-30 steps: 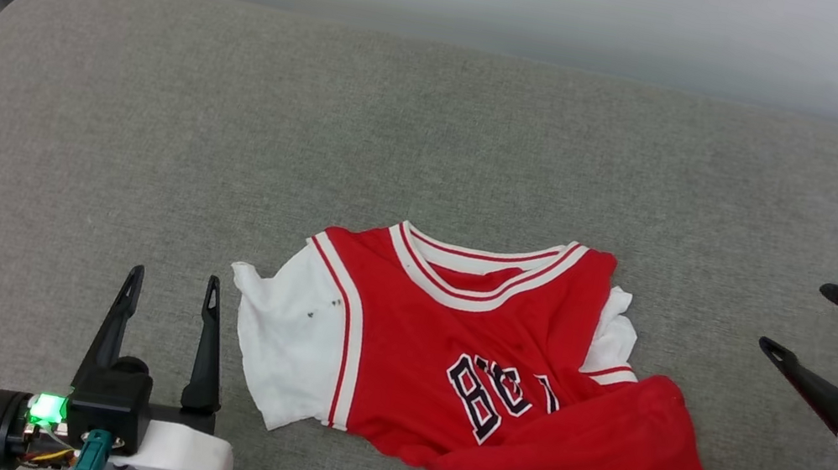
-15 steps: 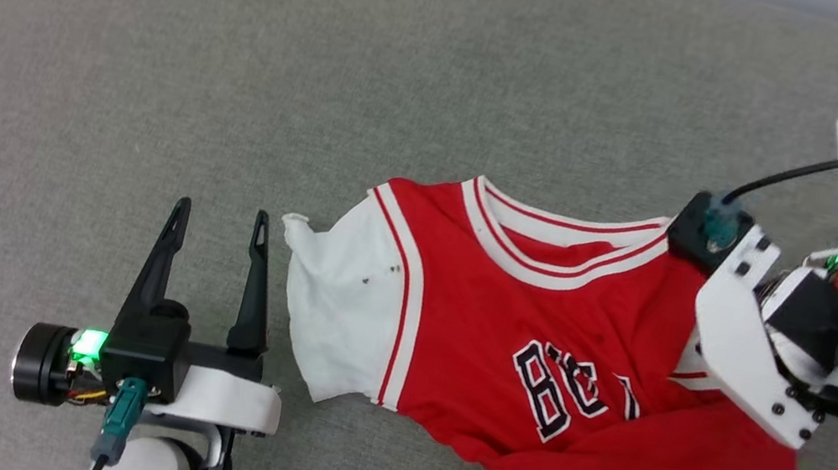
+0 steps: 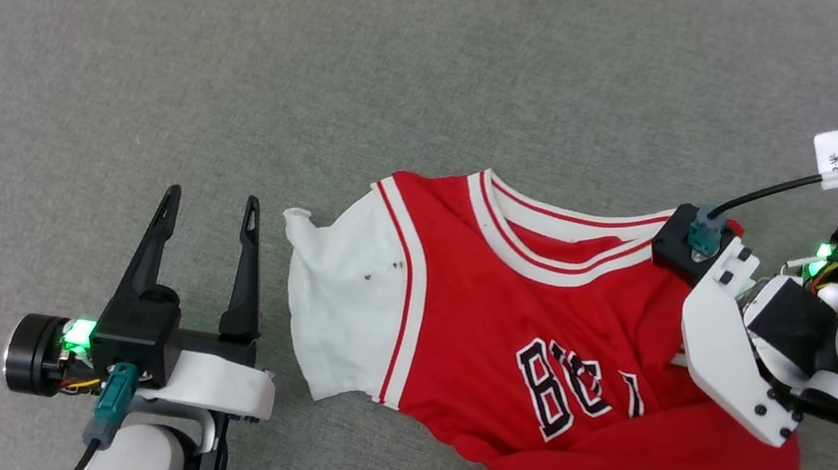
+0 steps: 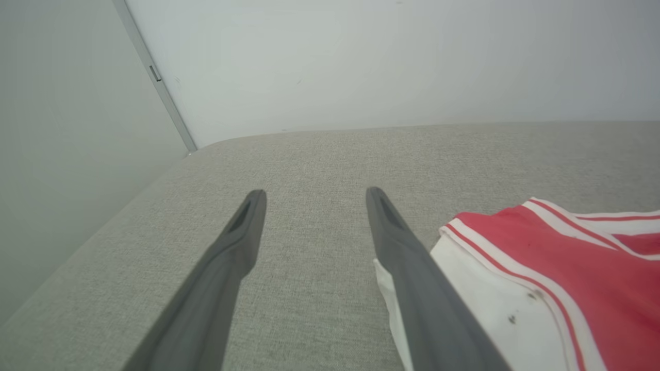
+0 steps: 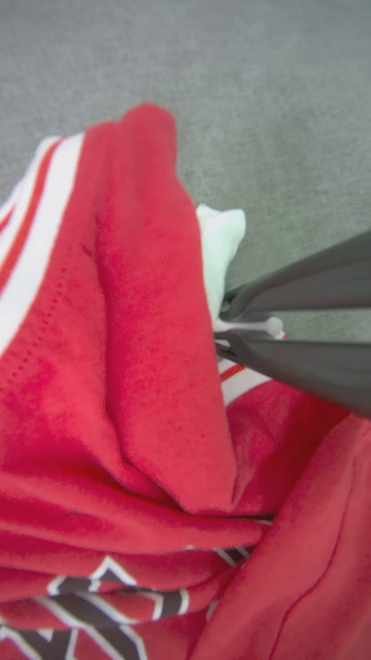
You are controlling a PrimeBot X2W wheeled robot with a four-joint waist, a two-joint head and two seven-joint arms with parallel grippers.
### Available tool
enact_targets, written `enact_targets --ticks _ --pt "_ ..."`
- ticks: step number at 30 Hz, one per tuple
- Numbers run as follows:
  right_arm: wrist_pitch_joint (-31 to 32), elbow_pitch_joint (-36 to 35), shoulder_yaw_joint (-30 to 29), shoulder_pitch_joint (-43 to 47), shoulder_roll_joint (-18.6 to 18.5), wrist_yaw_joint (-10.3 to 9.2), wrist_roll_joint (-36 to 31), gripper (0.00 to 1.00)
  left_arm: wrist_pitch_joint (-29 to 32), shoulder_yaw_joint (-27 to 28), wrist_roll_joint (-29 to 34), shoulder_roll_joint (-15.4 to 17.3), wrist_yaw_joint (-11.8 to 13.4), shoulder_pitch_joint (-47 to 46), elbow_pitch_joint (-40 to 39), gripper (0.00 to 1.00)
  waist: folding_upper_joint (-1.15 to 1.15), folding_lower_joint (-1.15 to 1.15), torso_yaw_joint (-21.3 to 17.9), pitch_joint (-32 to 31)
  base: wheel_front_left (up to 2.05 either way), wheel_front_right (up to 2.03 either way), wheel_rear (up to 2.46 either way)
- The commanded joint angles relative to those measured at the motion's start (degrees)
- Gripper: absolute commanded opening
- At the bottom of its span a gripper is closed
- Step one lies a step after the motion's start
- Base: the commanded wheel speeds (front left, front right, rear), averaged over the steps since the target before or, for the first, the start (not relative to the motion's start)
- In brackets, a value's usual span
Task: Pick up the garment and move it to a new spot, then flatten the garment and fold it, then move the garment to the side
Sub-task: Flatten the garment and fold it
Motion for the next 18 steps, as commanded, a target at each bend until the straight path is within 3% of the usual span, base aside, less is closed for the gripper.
enact_targets --ticks 1,7,12,18 --pt "-1.2 0.5 0.2 -1.3 -0.1 -0.1 -0.7 0.0 -0.1 0.3 0.4 0.2 -0.2 0.7 0.0 1.0 0.0 0.0 -1.0 -1.3 0.0 0.0 0.0" --pt "-8.5 -1.5 0.3 -3.8 -2.2 -0.09 0.9 0.0 -0.1 2.1 0.8 1.1 -0.3 2.9 0.1 1.0 0.0 0.0 -4.3 -5.7 0.0 0.0 0.0" --pt "-12.6 -2.0 -1.4 -3.0 -7.8 -0.09 3.5 0.0 -0.1 3.1 0.9 1.5 -0.6 4.4 -0.2 1.0 0.0 0.0 -6.6 -7.5 0.0 0.0 0.0" --pt "-16.1 1.9 -6.2 4.2 -14.8 -0.08 7.3 0.0 -0.1 3.4 0.9 1.4 -1.0 4.9 -0.5 1.0 0.0 0.0 -8.0 -7.6 0.0 0.0 0.0"
